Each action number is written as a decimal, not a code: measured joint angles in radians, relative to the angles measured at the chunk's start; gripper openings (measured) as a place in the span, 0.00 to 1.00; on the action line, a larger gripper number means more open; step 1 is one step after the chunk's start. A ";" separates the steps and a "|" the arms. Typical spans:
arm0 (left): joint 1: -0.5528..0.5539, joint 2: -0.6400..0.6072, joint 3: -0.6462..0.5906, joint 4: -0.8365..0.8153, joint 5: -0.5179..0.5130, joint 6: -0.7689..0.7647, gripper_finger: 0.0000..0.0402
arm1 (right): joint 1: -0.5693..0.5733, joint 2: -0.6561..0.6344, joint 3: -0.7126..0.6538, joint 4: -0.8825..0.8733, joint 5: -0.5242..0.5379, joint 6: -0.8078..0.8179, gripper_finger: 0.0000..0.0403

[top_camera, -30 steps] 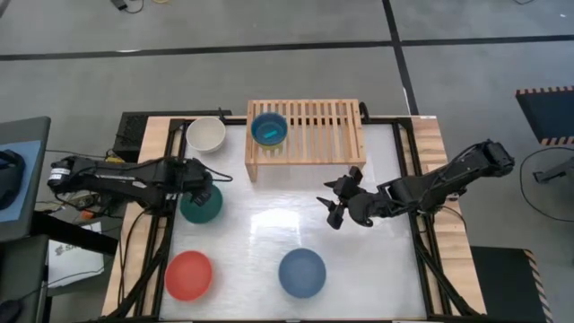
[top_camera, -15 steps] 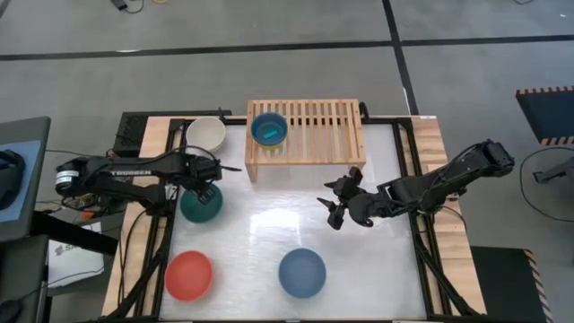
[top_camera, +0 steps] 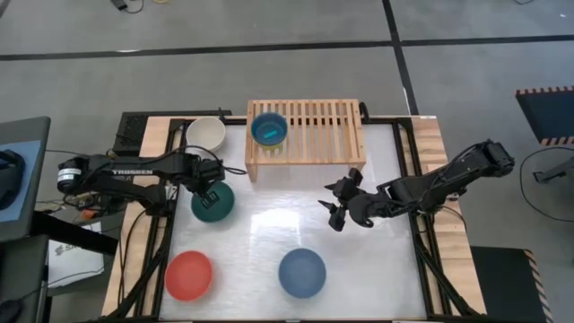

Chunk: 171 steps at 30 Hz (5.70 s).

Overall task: Place and stack bowls onto a shelf
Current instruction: Put the large dark green bowl on the shelf, then stack the large white bowl on top of the large dark green bowl on the shelf

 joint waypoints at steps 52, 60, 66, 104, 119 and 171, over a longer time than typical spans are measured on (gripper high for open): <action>-0.473 0.644 0.977 0.312 -0.771 0.343 0.00 | -0.064 0.151 0.199 0.031 0.345 -0.389 0.39; -0.466 0.641 0.978 0.351 -0.762 0.398 0.08 | -0.083 0.141 0.240 -0.026 0.336 -0.415 0.06; -0.466 0.571 0.978 0.355 -0.789 0.488 0.25 | -0.214 0.136 0.385 -0.261 0.208 -0.338 0.06; 0.099 -0.044 0.208 0.496 -0.501 0.413 0.44 | -1.095 0.224 0.547 -0.553 -0.590 -0.327 0.32; 0.384 0.036 0.187 0.466 -0.361 0.426 0.44 | -1.013 -0.058 0.484 -0.508 -0.554 -0.318 0.62; -0.073 -0.218 0.187 0.235 -0.384 0.767 0.00 | -0.849 -0.247 0.238 -0.359 -0.564 -0.205 0.62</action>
